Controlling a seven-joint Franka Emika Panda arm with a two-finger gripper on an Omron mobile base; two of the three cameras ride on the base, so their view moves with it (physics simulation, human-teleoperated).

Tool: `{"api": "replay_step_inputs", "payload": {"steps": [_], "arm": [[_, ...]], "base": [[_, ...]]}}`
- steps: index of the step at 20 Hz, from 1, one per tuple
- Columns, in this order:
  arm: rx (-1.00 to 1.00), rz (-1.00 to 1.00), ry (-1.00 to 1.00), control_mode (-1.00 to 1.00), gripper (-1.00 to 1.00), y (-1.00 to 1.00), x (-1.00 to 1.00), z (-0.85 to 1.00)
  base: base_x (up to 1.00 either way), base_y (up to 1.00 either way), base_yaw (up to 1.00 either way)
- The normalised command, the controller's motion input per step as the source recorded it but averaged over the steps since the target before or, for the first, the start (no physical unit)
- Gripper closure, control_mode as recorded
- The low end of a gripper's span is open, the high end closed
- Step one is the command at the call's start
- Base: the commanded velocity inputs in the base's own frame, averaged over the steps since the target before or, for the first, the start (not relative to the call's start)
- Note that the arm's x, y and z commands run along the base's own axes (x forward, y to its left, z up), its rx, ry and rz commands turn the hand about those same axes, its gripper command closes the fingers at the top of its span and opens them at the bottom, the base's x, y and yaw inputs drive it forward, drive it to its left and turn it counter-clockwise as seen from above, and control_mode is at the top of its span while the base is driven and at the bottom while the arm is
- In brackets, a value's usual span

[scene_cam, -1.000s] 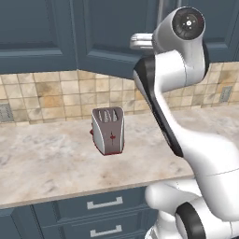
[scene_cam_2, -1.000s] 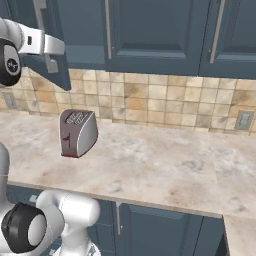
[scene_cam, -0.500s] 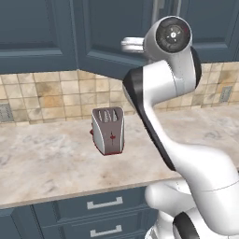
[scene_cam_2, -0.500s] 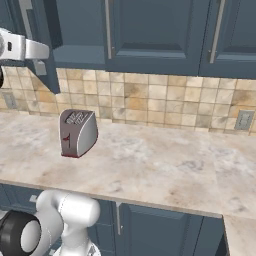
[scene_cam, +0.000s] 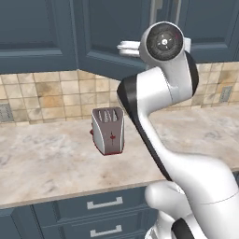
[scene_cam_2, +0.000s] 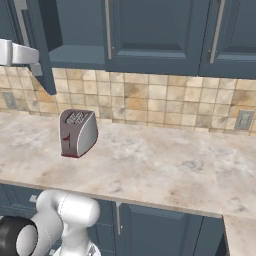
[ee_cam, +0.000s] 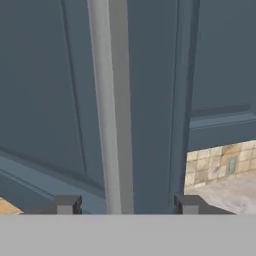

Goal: Open the cabinet, pick the kettle from the cabinet, and place it in the sink.

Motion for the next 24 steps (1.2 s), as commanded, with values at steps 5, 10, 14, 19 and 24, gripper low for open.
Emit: {"api": "replay_step_inputs", "payload": {"steps": [5, 10, 14, 19, 24], "arm": [[0.02, -0.01, -0.01, -1.0, -1.0, -0.22, -0.44, -0.06], [0.12, 0.0, -0.04, -1.0, -1.0, -0.27, -0.46, -0.07], [0.2, 0.02, 0.0, -1.0, -1.0, -0.37, -0.25, 0.0], [0.18, 0.12, 0.0, -1.0, -1.0, -0.34, -0.15, 0.0], [0.09, 0.13, 0.01, -1.0, -1.0, -0.23, -0.01, 0.0]], "base": [[0.0, 0.0, 0.0], [0.0, 0.0, 0.0], [0.0, 0.0, 0.0], [0.0, 0.0, 0.0], [0.0, 0.0, 0.0]]}}
